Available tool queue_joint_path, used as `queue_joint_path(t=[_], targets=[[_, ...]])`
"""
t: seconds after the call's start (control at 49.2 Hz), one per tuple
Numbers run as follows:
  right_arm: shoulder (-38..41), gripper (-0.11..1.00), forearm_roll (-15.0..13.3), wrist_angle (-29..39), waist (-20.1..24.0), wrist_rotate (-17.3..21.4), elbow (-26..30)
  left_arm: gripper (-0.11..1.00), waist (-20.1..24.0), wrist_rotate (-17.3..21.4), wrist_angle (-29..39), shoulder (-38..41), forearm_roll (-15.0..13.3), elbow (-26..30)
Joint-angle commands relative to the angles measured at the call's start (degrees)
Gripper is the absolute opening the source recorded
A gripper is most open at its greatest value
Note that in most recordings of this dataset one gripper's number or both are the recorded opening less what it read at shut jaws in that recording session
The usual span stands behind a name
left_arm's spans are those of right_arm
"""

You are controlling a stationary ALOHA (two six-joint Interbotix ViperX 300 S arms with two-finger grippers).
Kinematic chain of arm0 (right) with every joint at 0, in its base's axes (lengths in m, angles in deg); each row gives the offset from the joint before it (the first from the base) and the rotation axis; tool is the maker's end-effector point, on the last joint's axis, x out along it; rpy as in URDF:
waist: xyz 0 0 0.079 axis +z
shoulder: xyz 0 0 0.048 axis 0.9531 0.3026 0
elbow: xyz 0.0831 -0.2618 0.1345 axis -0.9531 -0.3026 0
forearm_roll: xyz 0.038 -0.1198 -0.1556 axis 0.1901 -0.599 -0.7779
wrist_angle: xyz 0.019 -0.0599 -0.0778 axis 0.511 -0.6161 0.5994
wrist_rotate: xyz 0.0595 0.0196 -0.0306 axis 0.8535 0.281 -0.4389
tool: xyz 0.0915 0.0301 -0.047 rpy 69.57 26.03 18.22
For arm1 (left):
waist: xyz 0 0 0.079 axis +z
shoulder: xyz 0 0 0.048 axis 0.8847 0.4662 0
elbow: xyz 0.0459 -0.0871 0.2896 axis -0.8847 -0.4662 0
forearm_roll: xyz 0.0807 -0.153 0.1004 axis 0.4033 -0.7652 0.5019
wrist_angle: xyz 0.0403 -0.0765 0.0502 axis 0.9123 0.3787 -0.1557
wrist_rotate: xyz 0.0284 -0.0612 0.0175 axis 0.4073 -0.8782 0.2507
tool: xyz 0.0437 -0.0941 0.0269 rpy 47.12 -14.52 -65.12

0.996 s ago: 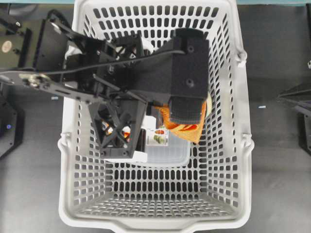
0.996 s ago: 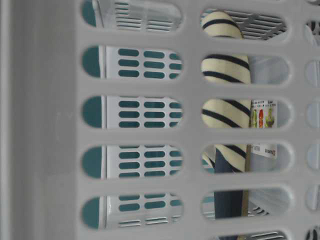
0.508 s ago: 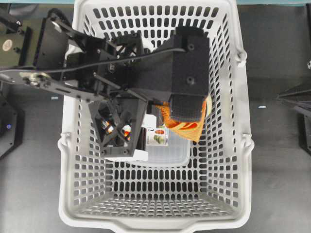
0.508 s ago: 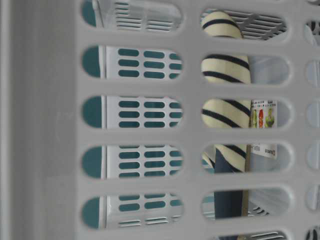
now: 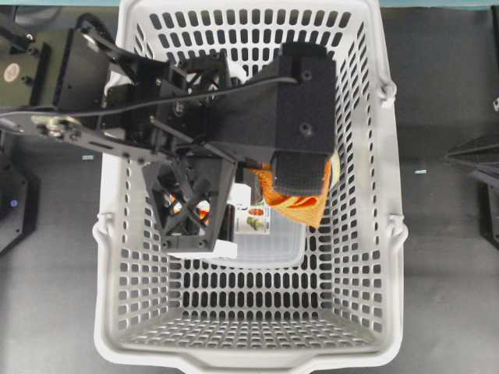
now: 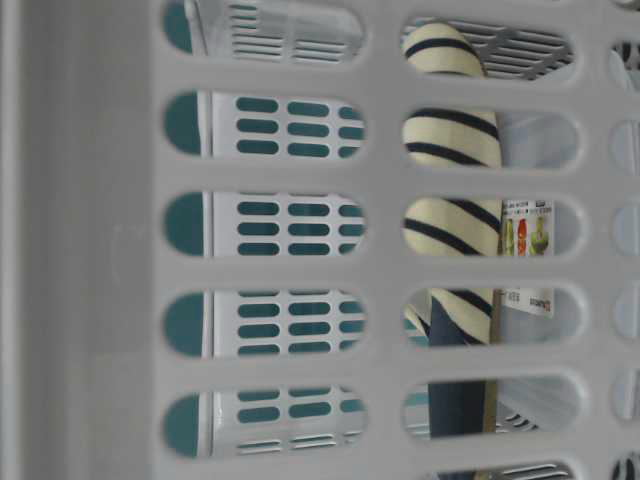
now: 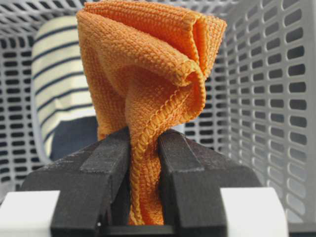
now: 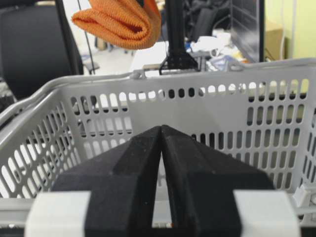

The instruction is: Pick up the orange cloth from the shopping basket with the left arm.

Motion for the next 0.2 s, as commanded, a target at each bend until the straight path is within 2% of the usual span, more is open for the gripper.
queue_joint_path(t=[0.0,0.183], targets=[[0.3,0.0,0.2,-0.4,0.1,0.1,0.4,0.12,0.1,-0.1,-0.2,-0.7,0.2,1.6],[0.1,0.0,0.2,-0.4,0.1,0.1,0.3,0.12,0.1,-0.1,-0.2,-0.7,0.2,1.6]])
